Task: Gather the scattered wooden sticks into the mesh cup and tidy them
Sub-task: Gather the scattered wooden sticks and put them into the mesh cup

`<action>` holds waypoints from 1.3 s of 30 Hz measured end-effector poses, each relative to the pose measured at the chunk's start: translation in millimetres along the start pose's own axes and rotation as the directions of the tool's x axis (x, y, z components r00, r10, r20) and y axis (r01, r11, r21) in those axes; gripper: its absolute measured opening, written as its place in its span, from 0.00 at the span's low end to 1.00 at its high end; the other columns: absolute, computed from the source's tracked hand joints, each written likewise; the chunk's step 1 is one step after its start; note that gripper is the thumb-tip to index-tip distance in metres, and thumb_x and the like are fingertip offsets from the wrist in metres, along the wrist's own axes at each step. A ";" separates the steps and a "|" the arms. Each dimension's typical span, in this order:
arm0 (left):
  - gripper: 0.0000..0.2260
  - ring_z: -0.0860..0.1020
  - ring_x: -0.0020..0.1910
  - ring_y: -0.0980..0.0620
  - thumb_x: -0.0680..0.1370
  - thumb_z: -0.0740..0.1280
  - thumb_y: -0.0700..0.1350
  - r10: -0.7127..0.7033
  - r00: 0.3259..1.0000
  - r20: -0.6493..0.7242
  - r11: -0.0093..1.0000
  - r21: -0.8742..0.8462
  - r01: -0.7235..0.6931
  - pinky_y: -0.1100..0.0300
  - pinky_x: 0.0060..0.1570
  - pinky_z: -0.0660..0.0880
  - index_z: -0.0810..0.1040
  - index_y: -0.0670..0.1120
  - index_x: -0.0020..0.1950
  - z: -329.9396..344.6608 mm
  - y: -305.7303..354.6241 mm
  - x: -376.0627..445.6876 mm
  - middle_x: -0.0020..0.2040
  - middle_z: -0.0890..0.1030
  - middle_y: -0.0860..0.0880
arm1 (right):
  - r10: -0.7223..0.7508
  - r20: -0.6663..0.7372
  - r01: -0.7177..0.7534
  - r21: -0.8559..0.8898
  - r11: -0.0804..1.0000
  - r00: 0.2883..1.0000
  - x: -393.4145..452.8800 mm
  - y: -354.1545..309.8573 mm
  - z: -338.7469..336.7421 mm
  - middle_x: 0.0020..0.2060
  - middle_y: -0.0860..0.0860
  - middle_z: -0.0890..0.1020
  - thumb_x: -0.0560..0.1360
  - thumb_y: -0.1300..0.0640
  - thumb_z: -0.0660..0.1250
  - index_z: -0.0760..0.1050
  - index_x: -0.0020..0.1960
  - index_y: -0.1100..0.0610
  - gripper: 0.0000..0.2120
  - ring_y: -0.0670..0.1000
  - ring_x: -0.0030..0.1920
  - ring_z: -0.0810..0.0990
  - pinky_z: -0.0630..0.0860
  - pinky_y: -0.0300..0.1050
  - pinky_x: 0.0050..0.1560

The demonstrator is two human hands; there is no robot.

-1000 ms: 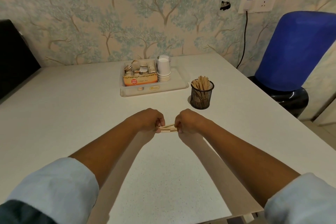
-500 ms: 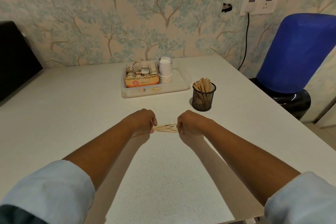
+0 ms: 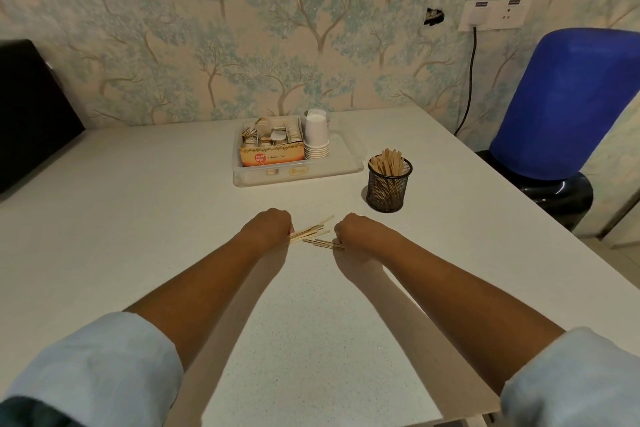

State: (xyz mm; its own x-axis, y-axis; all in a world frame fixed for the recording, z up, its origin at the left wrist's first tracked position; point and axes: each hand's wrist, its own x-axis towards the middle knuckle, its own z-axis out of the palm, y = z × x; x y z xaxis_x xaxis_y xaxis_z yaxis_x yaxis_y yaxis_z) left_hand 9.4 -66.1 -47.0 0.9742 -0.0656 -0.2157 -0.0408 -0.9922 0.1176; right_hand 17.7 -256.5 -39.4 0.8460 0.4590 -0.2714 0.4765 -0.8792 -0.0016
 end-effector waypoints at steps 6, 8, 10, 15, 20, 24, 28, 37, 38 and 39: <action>0.11 0.81 0.52 0.45 0.79 0.65 0.39 -0.029 0.998 -0.054 0.999 0.028 0.031 0.57 0.45 0.73 0.81 0.44 0.61 4.9 0.3 0.6 0.56 0.82 0.43 | 0.005 -0.046 -0.005 0.000 1.000 0.999 2.9 -1.2 4.4 0.58 0.61 0.75 0.81 0.62 0.58 0.73 0.63 0.65 0.14 0.59 0.56 0.78 0.73 0.46 0.49; 0.11 0.82 0.50 0.46 0.79 0.65 0.39 -0.035 0.996 -0.082 0.999 0.031 0.038 0.56 0.46 0.76 0.82 0.45 0.59 4.2 0.2 0.4 0.54 0.83 0.44 | -0.011 -0.076 0.010 -0.019 1.000 0.997 2.8 0.3 3.1 0.58 0.61 0.75 0.81 0.63 0.58 0.75 0.62 0.65 0.13 0.59 0.55 0.78 0.71 0.46 0.46; 0.11 0.82 0.47 0.46 0.78 0.65 0.38 -0.047 0.993 -0.110 0.999 0.011 0.049 0.56 0.45 0.77 0.84 0.45 0.56 1.8 0.3 0.2 0.51 0.84 0.44 | -0.018 -0.103 0.013 -0.043 0.999 0.995 2.6 1.1 3.8 0.57 0.61 0.75 0.80 0.63 0.59 0.75 0.63 0.65 0.13 0.59 0.54 0.78 0.70 0.46 0.44; 0.09 0.82 0.42 0.47 0.75 0.70 0.40 -0.079 0.985 -0.157 0.990 -0.128 0.059 0.57 0.42 0.78 0.87 0.47 0.51 -4.0 0.2 1.0 0.44 0.85 0.46 | -0.001 -0.120 -0.002 -0.023 1.000 0.993 5.7 1.8 8.7 0.54 0.60 0.76 0.79 0.60 0.62 0.75 0.62 0.65 0.13 0.58 0.52 0.79 0.69 0.45 0.42; 0.07 0.82 0.45 0.50 0.77 0.72 0.44 -0.162 0.966 -0.204 0.898 -0.436 0.058 0.56 0.46 0.79 0.87 0.49 0.53 -11.5 0.7 9.4 0.48 0.87 0.50 | 0.086 -0.085 -0.072 0.160 0.985 0.993 10.1 13.8 2.1 0.52 0.58 0.77 0.76 0.56 0.67 0.78 0.58 0.63 0.14 0.55 0.48 0.78 0.72 0.43 0.42; 0.07 0.83 0.50 0.50 0.77 0.73 0.44 -0.174 0.966 -0.193 0.784 -0.620 0.017 0.50 0.57 0.79 0.87 0.48 0.53 -20.3 4.9 18.3 0.51 0.87 0.50 | 0.145 -0.154 -0.082 0.357 0.931 0.977 11.1 26.7 -10.6 0.44 0.59 0.79 0.75 0.61 0.65 0.80 0.52 0.67 0.11 0.53 0.44 0.75 0.66 0.40 0.34; 0.06 0.84 0.49 0.48 0.76 0.73 0.39 -0.141 0.972 -0.186 0.692 -0.721 -0.037 0.48 0.57 0.81 0.87 0.42 0.52 -30.2 20.4 29.2 0.51 0.87 0.48 | 0.219 -0.235 -0.029 0.616 0.787 0.947 13.5 37.2 -24.8 0.49 0.60 0.83 0.74 0.65 0.63 0.81 0.51 0.68 0.11 0.58 0.51 0.81 0.77 0.49 0.46; 0.03 0.85 0.49 0.43 0.77 0.73 0.40 -0.012 0.971 -0.237 0.609 -0.772 -0.181 0.51 0.52 0.83 0.86 0.42 0.49 -60.1 70.9 61.0 0.44 0.86 0.42 | 0.405 -0.340 0.023 0.789 0.614 0.849 24.0 62.0 -55.5 0.44 0.59 0.83 0.72 0.65 0.65 0.80 0.44 0.65 0.06 0.54 0.41 0.78 0.72 0.45 0.37; 0.03 0.85 0.49 0.42 0.77 0.73 0.40 0.013 0.967 -0.254 0.612 -0.763 -0.208 0.49 0.53 0.83 0.87 0.43 0.47 -64.0 76.7 64.8 0.43 0.86 0.42 | 0.424 -0.351 0.027 0.795 0.606 0.835 23.8 65.6 -59.5 0.43 0.58 0.84 0.72 0.64 0.66 0.81 0.44 0.64 0.06 0.53 0.40 0.79 0.73 0.45 0.37; 0.03 0.85 0.49 0.41 0.77 0.73 0.40 0.030 0.963 -0.269 0.612 -0.756 -0.231 0.47 0.53 0.83 0.87 0.43 0.47 -67.5 82.0 68.9 0.43 0.86 0.41 | 0.440 -0.366 0.034 0.798 0.602 0.820 23.2 69.8 -63.7 0.42 0.57 0.84 0.72 0.63 0.67 0.81 0.44 0.63 0.05 0.54 0.41 0.80 0.76 0.47 0.38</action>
State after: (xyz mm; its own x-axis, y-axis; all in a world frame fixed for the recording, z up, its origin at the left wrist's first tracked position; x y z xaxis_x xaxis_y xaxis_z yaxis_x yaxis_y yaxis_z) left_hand 88.1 -144.8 13.2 0.9963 -0.0648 0.0566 -0.0819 -0.5122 0.8550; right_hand 85.9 -299.0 15.5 0.9909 0.0362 0.1295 0.1242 -0.6157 -0.7782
